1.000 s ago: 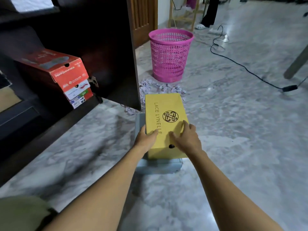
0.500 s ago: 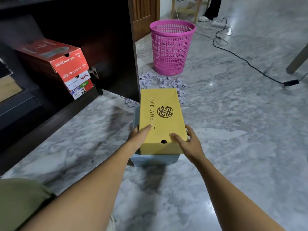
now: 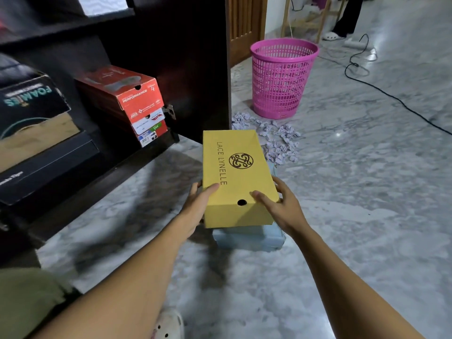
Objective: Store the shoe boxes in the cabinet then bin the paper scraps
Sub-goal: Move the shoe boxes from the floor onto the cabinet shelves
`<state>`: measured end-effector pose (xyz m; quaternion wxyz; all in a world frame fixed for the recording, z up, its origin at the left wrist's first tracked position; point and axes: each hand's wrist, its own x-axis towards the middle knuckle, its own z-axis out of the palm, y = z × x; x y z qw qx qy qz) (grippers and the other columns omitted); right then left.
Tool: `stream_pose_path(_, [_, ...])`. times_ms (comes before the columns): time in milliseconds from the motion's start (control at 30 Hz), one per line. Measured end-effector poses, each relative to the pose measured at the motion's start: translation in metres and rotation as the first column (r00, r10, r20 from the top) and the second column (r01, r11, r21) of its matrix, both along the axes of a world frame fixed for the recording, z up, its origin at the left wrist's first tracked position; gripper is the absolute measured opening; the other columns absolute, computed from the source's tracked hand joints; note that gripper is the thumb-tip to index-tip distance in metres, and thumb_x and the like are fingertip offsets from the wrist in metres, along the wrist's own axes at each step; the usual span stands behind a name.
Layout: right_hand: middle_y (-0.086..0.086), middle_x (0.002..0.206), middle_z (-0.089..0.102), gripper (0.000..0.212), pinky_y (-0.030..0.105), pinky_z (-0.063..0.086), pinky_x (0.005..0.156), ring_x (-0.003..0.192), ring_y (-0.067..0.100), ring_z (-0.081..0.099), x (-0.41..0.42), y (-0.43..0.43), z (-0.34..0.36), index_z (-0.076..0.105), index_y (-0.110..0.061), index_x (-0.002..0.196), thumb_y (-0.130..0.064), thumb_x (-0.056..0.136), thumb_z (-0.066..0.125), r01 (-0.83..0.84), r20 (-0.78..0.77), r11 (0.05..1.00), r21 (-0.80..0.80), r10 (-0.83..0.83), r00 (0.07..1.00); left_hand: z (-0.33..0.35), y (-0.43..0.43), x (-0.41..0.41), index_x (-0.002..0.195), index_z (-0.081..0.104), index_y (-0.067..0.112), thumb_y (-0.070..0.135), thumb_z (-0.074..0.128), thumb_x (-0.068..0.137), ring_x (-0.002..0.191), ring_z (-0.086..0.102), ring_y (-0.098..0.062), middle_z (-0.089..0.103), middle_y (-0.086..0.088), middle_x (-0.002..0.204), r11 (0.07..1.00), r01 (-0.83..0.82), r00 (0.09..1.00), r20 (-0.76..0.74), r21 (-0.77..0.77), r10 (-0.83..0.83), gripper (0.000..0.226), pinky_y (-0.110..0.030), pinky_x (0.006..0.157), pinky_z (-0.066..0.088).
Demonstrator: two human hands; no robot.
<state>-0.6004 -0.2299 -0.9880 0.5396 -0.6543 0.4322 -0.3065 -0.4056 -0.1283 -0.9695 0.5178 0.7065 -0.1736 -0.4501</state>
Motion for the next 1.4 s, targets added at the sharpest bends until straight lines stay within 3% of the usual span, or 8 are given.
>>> stream_pose_path(167, [-0.007, 0.130, 0.056, 0.072, 0.010, 0.045, 0.070, 0.104, -0.002, 0.057, 0.028, -0.011, 0.032, 0.046, -0.036, 0.143, -0.048, 0.079, 0.077, -0.065, 0.051, 0.995, -0.073, 0.069, 0.996, 0.027, 0.007, 0.021, 0.098, 0.051, 0.036, 0.038, 0.061, 0.091, 0.087, 0.063, -0.017, 0.068, 0.005, 0.102, 0.981, -0.122, 0.991, 0.045, -0.151, 0.130, 0.012, -0.034, 0.070, 0.047])
stream_pose_path(267, [-0.008, 0.125, 0.055, 0.069, 0.009, 0.046, 0.065, 0.096, -0.011, 0.055, 0.045, -0.018, 0.056, 0.048, -0.035, 0.141, -0.045, 0.080, 0.077, -0.093, 0.094, 0.989, -0.118, 0.105, 0.990, 0.049, 0.007, 0.036, 0.102, 0.053, 0.032, 0.031, 0.058, 0.093, 0.092, 0.063, -0.017, 0.066, 0.000, 0.106, 0.955, -0.156, 0.985, 0.031, -0.253, 0.169, 0.010, -0.037, 0.078, 0.048])
stream_pose_path(433, [-0.006, 0.126, 0.057, 0.072, 0.007, 0.045, 0.069, 0.105, 0.005, 0.059, 0.068, -0.020, 0.082, 0.049, -0.037, 0.141, -0.051, 0.077, 0.077, -0.118, 0.137, 0.974, -0.194, 0.146, 0.980, 0.085, 0.011, 0.056, 0.114, 0.054, 0.031, 0.021, 0.056, 0.095, 0.090, 0.064, -0.015, 0.067, 0.002, 0.106, 0.909, -0.187, 0.972, 0.061, -0.372, 0.225, 0.022, -0.033, 0.072, 0.048])
stream_pose_path(667, [-0.020, 0.130, 0.061, 0.083, 0.021, 0.052, 0.092, 0.114, -0.008, 0.058, 0.107, -0.024, 0.137, 0.048, -0.033, 0.142, -0.065, 0.070, 0.074, -0.135, 0.263, 0.930, -0.342, 0.233, 0.936, 0.142, 0.010, 0.075, 0.109, 0.064, 0.035, 0.019, 0.049, 0.096, 0.090, 0.067, -0.013, 0.073, 0.005, 0.105, 0.815, -0.253, 0.958, -0.017, -0.520, 0.287, 0.026, -0.031, 0.073, 0.050])
stream_pose_path(867, [-0.040, 0.110, 0.060, 0.063, 0.010, 0.050, 0.076, 0.105, -0.014, 0.058, 0.129, -0.037, 0.213, 0.047, -0.040, 0.133, -0.048, 0.078, 0.076, -0.173, 0.278, 0.853, -0.493, 0.343, 0.897, 0.216, 0.001, 0.097, 0.126, 0.058, 0.037, 0.026, 0.047, 0.096, 0.104, 0.065, -0.024, 0.070, -0.001, 0.118, 0.746, -0.230, 0.958, -0.009, -0.625, 0.287, 0.034, -0.036, 0.075, 0.054])
stream_pose_path(1033, [-0.021, 0.116, 0.063, 0.053, 0.023, 0.051, 0.088, 0.111, -0.002, 0.057, 0.163, -0.060, 0.274, 0.054, -0.032, 0.131, -0.052, 0.083, 0.064, 0.008, 0.364, 0.820, -0.572, 0.246, 0.898, 0.289, -0.019, 0.116, 0.125, 0.057, 0.042, 0.034, 0.055, 0.093, 0.095, 0.069, -0.019, 0.071, 0.005, 0.109, 0.697, -0.217, 0.934, 0.061, -0.683, 0.351, 0.033, -0.032, 0.064, 0.055])
stream_pose_path(1167, [-0.002, 0.132, 0.053, 0.068, 0.030, 0.052, 0.092, 0.121, 0.012, 0.053, 0.208, -0.074, 0.317, 0.050, -0.029, 0.137, -0.066, 0.081, 0.059, 0.117, 0.366, 0.796, -0.594, 0.138, 0.920, 0.339, -0.040, 0.144, 0.115, 0.059, 0.045, 0.037, 0.060, 0.085, 0.094, 0.069, -0.026, 0.071, 0.000, 0.106, 0.655, -0.289, 0.901, 0.032, -0.698, 0.432, 0.031, -0.048, 0.077, 0.059])
stream_pose_path(1400, [-0.001, 0.138, 0.046, 0.069, 0.026, 0.046, 0.094, 0.121, 0.009, 0.046, 0.300, -0.100, 0.378, 0.035, -0.021, 0.150, -0.045, 0.091, 0.063, 0.179, 0.351, 0.769, -0.614, 0.063, 0.934, 0.399, -0.084, 0.224, 0.117, 0.053, 0.044, 0.060, 0.058, 0.058, 0.093, 0.066, -0.032, 0.065, -0.007, 0.112, 0.630, -0.410, 0.839, -0.001, -0.659, 0.545, 0.061, -0.053, 0.080, 0.057])
